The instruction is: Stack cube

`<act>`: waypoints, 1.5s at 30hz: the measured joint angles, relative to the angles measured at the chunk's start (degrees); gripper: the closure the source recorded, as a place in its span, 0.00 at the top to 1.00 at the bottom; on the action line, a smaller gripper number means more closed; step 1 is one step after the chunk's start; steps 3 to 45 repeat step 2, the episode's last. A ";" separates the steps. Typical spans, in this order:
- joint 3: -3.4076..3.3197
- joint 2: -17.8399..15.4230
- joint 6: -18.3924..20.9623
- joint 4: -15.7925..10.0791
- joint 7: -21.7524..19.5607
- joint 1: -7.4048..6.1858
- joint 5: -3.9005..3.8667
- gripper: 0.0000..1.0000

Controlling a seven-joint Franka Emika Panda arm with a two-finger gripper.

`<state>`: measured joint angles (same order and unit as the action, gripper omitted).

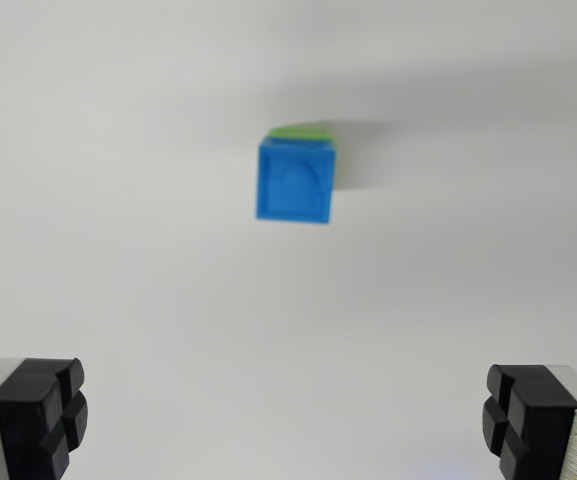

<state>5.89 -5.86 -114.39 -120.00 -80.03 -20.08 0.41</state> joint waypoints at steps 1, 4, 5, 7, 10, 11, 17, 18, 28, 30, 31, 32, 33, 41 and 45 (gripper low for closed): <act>0.00 0.00 0.00 0.00 0.00 0.00 0.00 1.00; 0.00 0.00 0.00 0.00 0.00 0.00 0.00 1.00; 0.00 0.00 0.00 0.00 0.00 0.00 0.00 1.00; 0.00 0.00 0.00 0.00 0.00 0.00 0.00 1.00; 0.00 0.00 0.00 0.00 0.00 0.00 0.00 1.00; 0.00 0.00 0.00 0.00 0.00 0.00 0.00 1.00; 0.00 0.00 0.00 0.00 0.00 0.00 0.00 1.00; 0.00 0.00 0.00 0.00 0.00 0.00 0.00 1.00; 0.00 0.00 0.00 0.00 0.00 0.00 0.00 1.00; 0.00 0.00 0.00 0.00 0.00 0.00 0.00 1.00; 0.00 0.00 0.00 0.00 0.00 0.00 0.00 1.00; 0.00 0.00 0.00 0.00 0.00 0.00 0.00 1.00; 0.00 0.00 0.00 0.00 0.00 0.00 0.00 1.00; 0.00 0.00 0.00 0.00 0.00 0.00 0.00 1.00; 0.00 0.00 0.00 0.00 0.00 0.00 0.00 1.00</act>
